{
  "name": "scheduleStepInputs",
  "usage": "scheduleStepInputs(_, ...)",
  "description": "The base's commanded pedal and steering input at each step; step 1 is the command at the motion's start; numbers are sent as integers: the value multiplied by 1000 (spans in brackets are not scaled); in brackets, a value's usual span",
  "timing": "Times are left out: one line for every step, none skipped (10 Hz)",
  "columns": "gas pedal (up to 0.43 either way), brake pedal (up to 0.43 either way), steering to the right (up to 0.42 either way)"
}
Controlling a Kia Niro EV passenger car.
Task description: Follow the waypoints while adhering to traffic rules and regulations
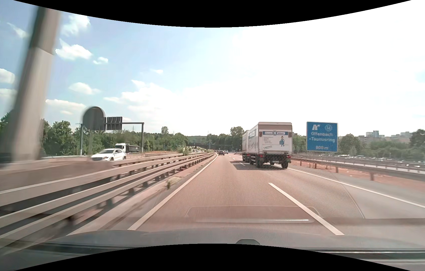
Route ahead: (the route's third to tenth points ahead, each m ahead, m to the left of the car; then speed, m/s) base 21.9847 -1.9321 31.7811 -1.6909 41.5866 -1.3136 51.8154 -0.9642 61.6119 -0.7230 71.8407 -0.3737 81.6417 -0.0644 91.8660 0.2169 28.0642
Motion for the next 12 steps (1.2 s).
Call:
scheduleStepInputs(130, 0, -7)
scheduleStepInputs(130, 0, -6)
scheduleStepInputs(130, 0, -6)
scheduleStepInputs(130, 0, -6)
scheduleStepInputs(130, 0, -7)
scheduleStepInputs(130, 0, -6)
scheduleStepInputs(130, 0, -6)
scheduleStepInputs(130, 0, -7)
scheduleStepInputs(130, 0, -7)
scheduleStepInputs(130, 0, -8)
scheduleStepInputs(130, 0, -11)
scheduleStepInputs(130, 0, -12)
